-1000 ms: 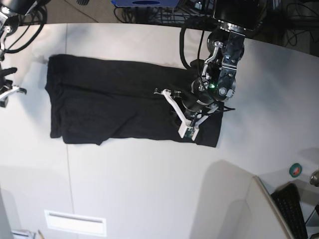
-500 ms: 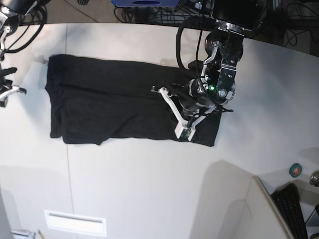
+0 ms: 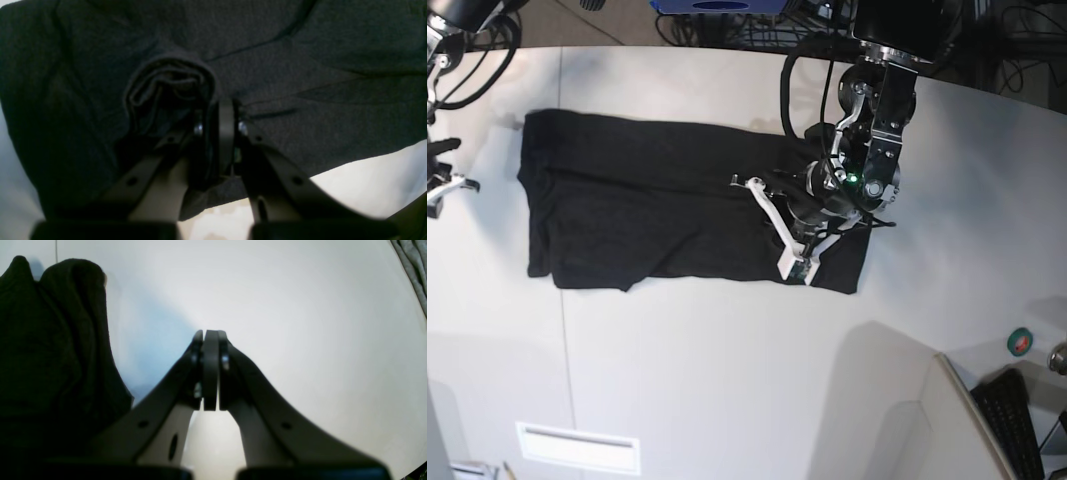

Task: Layout the t-shirt on the table in an organized manner, then fold the t-shirt properly
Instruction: 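Fold the shirt end inward with the left gripper toward the middle, then press and smooth the folded end with the left gripper, then release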

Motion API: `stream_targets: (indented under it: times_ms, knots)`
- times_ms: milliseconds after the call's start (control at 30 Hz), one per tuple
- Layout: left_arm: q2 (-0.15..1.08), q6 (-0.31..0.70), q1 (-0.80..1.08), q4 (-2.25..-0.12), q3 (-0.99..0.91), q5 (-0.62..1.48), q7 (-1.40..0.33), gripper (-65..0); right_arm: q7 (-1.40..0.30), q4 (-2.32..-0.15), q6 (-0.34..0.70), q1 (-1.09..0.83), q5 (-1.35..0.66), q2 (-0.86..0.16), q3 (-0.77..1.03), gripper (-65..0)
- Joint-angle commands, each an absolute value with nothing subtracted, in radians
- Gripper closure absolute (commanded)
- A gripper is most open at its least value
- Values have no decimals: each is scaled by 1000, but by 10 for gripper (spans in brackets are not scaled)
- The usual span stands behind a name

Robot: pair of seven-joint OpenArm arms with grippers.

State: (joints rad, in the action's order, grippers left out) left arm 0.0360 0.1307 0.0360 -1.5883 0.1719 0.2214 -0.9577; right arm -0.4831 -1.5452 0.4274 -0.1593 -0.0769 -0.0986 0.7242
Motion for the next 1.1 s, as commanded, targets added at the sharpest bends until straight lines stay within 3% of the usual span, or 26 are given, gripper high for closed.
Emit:
stream_targets:
  times_ms: [0,100,167,233,300,400,467,533,633,867,1067]
  knots:
    - [30,134,24,-1604,173,234,-944,-51,-460,-1561,424,-151,-85,-116,727,0]
    - [28,134,22,-1604,180,234,-944,-313,-460,-1563,424,-151,-85,-116,727,0]
    - [30,134,13,-1604,240,234,-941,-453,-460,-1564,424,-151,-85,-114,727,0]
    - [30,134,1,-1595,303,234,-943,-548,-460,-1564,424,-151,-85,-114,727,0]
    - [27,134,-2,-1584,360,234,-943,-571,-460,-1564,424,-151,-85,-114,727,0]
    - [5,134,-2,-1610,367,236,-944,-523,-460,-1564,424,-151,-85,-113,727,0]
    - [5,134,21,-1658,314,236,-946,-444,-460,-1564,424,-153,-85,-113,727,0]
    - [8,134,54,-1733,231,226,-946,-303,-460,-1564,424,-153,-85,-113,730,0]
    - [19,134,107,-1811,108,225,-952,0,-460,-1564,424,-153,-85,-113,731,0]
    - [38,133,119,-1730,-85,225,-1027,0,-460,-1564,424,-150,-85,-113,727,0]
    - [10,131,38,-1593,-114,226,-1027,0,-460,-1566,424,-147,-85,-88,725,0]
